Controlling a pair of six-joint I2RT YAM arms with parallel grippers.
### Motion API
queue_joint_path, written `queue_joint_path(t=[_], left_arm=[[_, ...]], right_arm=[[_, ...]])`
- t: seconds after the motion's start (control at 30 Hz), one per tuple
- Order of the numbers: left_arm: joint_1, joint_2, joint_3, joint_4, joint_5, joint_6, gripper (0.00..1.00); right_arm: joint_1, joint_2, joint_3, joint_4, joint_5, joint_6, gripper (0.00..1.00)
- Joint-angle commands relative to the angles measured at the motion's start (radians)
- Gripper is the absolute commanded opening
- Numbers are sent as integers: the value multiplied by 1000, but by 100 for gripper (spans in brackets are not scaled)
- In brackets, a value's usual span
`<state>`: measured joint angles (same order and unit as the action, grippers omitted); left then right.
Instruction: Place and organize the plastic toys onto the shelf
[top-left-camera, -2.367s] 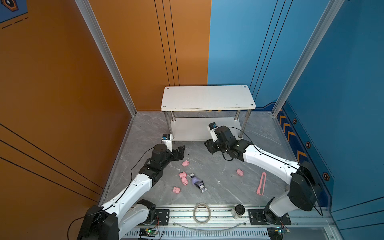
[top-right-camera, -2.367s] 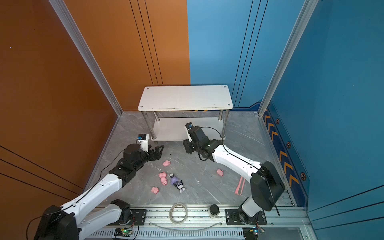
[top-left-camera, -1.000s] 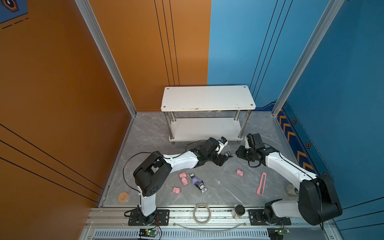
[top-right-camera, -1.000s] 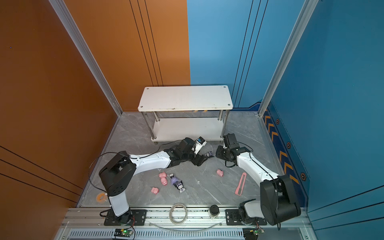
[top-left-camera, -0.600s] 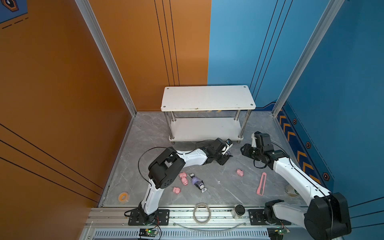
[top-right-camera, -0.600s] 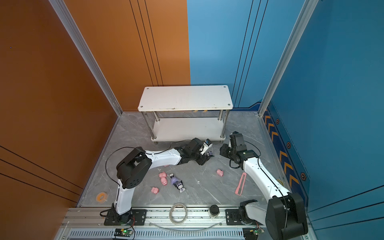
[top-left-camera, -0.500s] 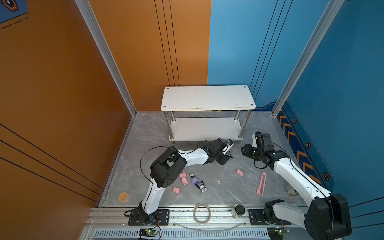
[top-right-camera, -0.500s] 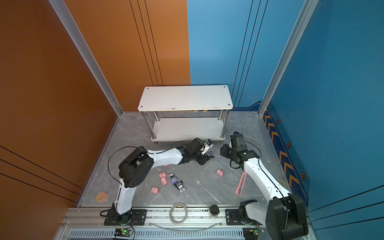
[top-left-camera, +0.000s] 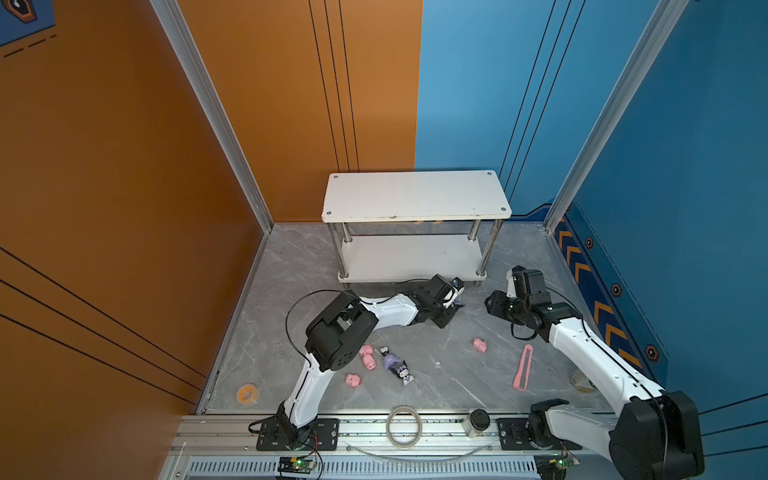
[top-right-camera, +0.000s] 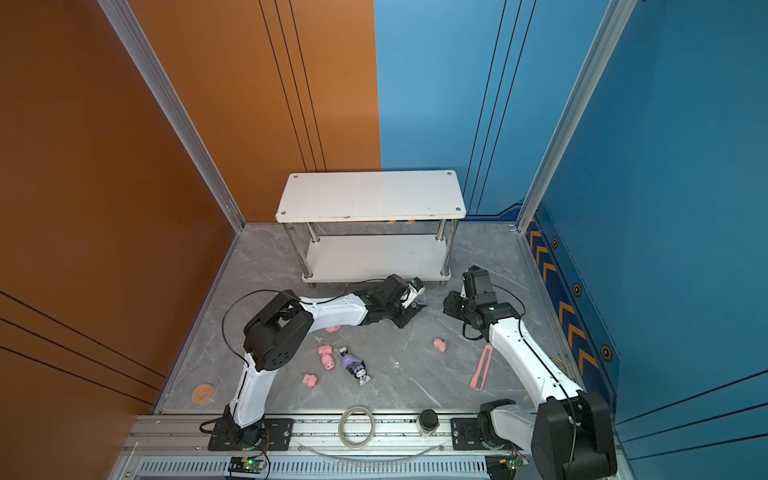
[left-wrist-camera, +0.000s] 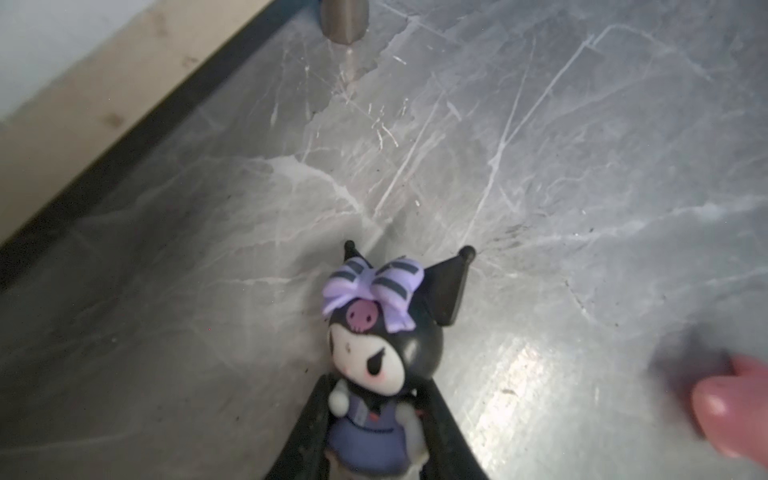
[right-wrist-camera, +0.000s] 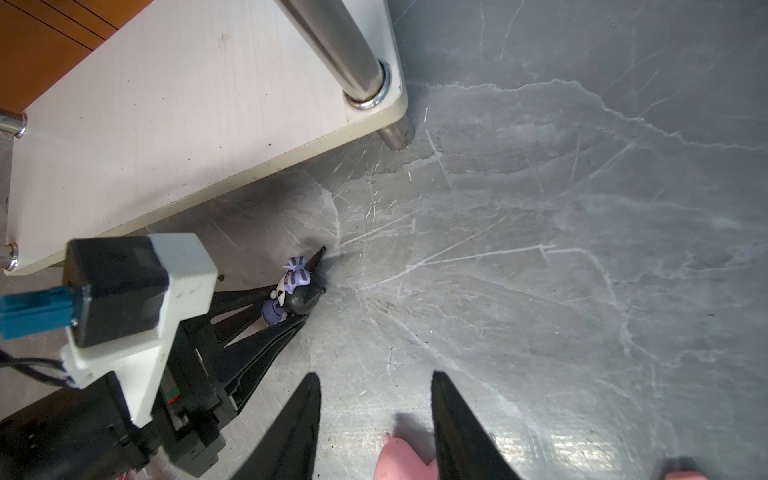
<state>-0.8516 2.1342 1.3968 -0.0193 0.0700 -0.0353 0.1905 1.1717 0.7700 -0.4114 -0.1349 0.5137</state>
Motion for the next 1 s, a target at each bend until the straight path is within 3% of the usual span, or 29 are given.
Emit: queue_joint_path(t=[0.0,0.13,0.5,0.67,0.97], left_arm=[[2,-4,-12,-8,10,-8,19],[-7,-46,-47,22,-14,-11,16],[-117,-200,-175,94,-221,75,11],[-150,-258,-210,106,-230,73,11],[-167,-326,-239,111,-228,57,11]], right_arm=[[-4,-16,-16,-8,-6,-3,46],[-4,-2,-19,6,-66,16,46],[0,142,-60,248,-431,217,51],[22,175,-55,281,-464,249,55],[69,180,-69,332,-493,289,54]])
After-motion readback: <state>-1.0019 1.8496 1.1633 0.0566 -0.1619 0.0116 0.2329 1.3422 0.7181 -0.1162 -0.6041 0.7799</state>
